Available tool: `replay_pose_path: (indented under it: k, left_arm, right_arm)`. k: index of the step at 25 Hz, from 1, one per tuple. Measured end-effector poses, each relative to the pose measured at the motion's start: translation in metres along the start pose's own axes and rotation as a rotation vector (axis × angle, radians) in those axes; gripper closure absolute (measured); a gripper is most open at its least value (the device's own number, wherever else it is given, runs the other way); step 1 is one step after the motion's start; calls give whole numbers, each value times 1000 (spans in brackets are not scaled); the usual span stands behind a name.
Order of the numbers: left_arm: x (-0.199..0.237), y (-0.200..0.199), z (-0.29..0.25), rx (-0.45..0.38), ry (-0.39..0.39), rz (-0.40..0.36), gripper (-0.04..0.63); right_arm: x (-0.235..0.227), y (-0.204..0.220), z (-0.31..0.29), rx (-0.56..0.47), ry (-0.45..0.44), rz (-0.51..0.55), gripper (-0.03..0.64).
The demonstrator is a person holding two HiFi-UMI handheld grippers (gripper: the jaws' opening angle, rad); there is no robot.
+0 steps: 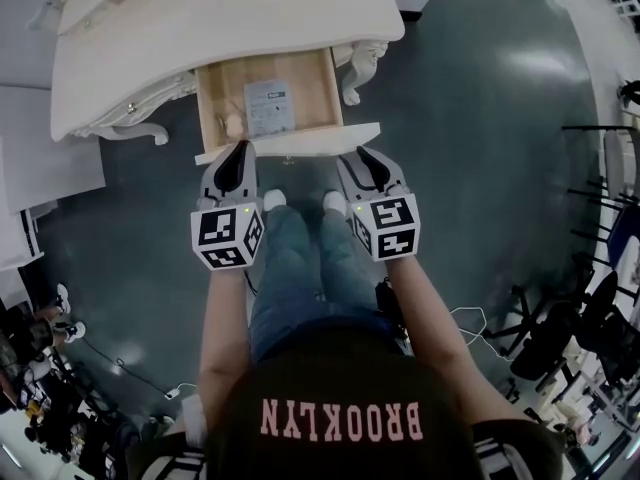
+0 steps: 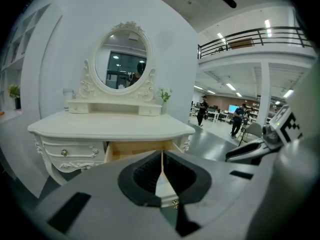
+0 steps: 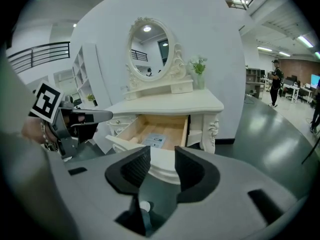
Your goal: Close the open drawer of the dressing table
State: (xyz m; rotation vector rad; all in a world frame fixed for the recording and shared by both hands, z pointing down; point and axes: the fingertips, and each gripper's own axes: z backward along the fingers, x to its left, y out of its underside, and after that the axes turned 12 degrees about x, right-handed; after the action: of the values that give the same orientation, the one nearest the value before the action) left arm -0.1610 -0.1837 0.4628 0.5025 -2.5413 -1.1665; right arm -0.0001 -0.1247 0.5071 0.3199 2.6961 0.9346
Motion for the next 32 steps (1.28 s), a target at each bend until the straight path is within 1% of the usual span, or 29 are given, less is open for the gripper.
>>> replay_pose_path:
  k: [10,15,20,23,27,32]
  left_arm:
    - [10,17,-17,44,55,-28,584]
    - [15,23,-18,52,64,-33,584]
    - [21,26,-15,55,68,-26,584]
    - [26,29,-15,59,70,-21,584]
    - [32,31,-15,64,69,-14,584]
    - [36,31,-16,64,70,-13,584]
  right_arm:
    - [7,34,-37,83,52,-106,361]
    - [9,54,-56,112,109,-177,318]
    - [12,64,-72,129,145,-224,310]
    - [11,67,-81,147,178,-231,310]
    - [13,69,-91,174,185,-228,310]
    - [11,69,-95,186,217,-234,310]
